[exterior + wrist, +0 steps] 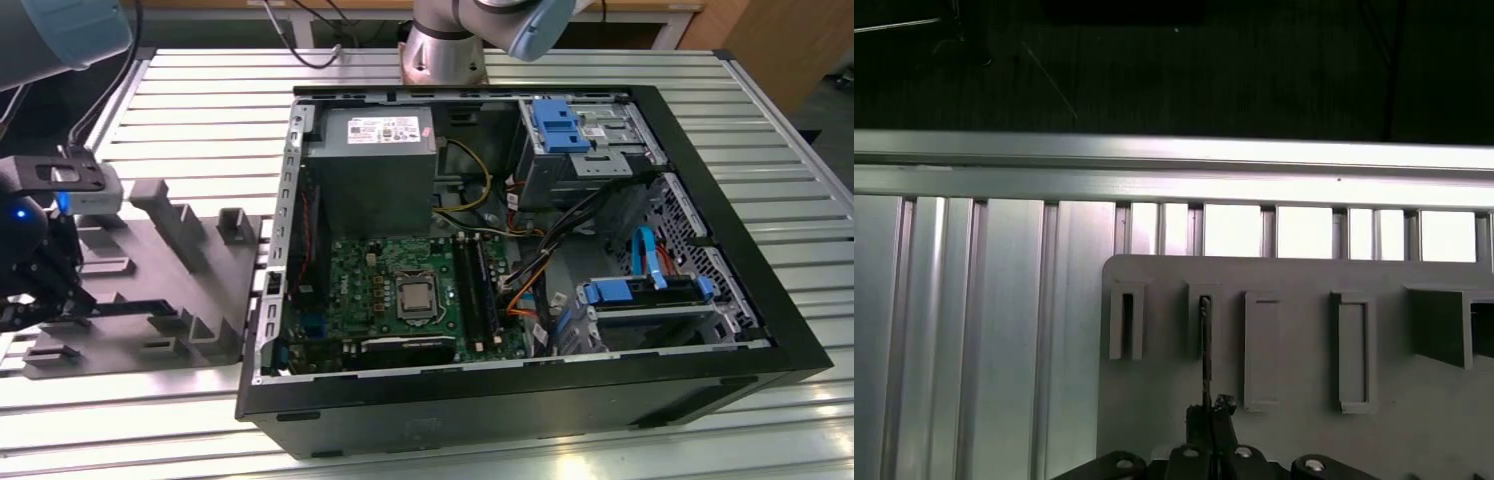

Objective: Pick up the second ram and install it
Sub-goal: 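Pick up the second ram and move it above second insertion slot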

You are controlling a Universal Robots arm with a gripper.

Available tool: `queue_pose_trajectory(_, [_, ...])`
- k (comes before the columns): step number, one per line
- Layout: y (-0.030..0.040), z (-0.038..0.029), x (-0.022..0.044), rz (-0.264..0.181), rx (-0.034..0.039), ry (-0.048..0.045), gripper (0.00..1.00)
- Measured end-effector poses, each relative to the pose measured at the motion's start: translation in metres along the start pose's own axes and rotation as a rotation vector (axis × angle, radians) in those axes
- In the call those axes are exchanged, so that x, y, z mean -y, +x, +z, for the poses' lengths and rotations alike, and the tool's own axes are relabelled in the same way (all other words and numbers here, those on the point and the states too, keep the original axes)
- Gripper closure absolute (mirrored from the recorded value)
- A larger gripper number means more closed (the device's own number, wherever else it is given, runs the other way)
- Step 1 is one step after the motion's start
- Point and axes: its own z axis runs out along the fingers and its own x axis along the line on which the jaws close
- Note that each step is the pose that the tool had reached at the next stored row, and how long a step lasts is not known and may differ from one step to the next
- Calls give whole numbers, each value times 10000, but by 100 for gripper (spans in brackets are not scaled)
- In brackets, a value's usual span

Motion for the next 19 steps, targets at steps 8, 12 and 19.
queue_pose_trajectory(8, [-1,-25,-1,-1,3,0,89])
queue_pose_trajectory(12, [-1,-26,-1,0,4,-1,89])
queue_pose_trajectory(19, [-2,-74,-3,-2,32,-1,89])
